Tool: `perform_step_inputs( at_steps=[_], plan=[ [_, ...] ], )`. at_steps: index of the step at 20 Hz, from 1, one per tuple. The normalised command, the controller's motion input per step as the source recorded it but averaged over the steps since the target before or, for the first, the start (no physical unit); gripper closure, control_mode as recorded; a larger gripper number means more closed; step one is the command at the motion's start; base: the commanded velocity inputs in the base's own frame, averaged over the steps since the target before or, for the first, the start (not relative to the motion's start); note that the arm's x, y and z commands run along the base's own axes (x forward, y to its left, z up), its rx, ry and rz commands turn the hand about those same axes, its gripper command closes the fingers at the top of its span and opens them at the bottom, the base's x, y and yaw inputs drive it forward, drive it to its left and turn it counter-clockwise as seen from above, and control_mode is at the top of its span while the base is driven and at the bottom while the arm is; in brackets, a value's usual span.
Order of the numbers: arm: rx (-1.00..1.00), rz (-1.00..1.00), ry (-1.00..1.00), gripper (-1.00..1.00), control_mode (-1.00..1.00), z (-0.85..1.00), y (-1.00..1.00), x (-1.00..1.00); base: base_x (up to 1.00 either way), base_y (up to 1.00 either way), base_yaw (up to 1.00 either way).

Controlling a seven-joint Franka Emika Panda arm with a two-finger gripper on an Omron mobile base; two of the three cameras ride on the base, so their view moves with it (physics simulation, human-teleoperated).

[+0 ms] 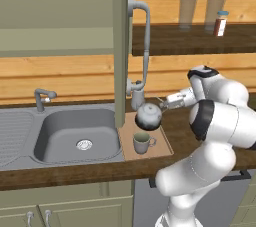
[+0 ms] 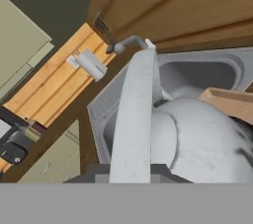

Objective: Pick the kettle from the counter and place it on the tray. Then pick the mug from the cabinet and place it on the tray. Then close the cabinet doors.

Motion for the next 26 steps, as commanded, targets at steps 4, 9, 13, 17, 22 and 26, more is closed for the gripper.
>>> perform_step_inputs(
  at_steps=[4,9,13,17,22,26],
  plan=[
    [0.01,0.08,0.00,1.00,-1.00,-0.09,0.17,0.24,0.00,0.00,0.00],
    [0.01,0.04,0.00,1.00,-1.00,-0.10,0.00,0.26,0.00,0.00,0.00],
    [0.02,0.03,-0.01,1.00,-1.00,-0.02,-0.02,0.27,0.00,0.00,0.00],
    [0.00,0.04,0.00,1.00,-1.00,-0.18,0.00,0.28,0.00,0.00,0.00],
    [0.00,0.05,0.00,1.00,-1.00,-0.30,0.00,0.23,0.00,0.00,0.00],
    [0.02,0.05,0.00,1.00,-1.00,-0.29,0.00,0.24,0.00,0.00,0.00]
  ],
)
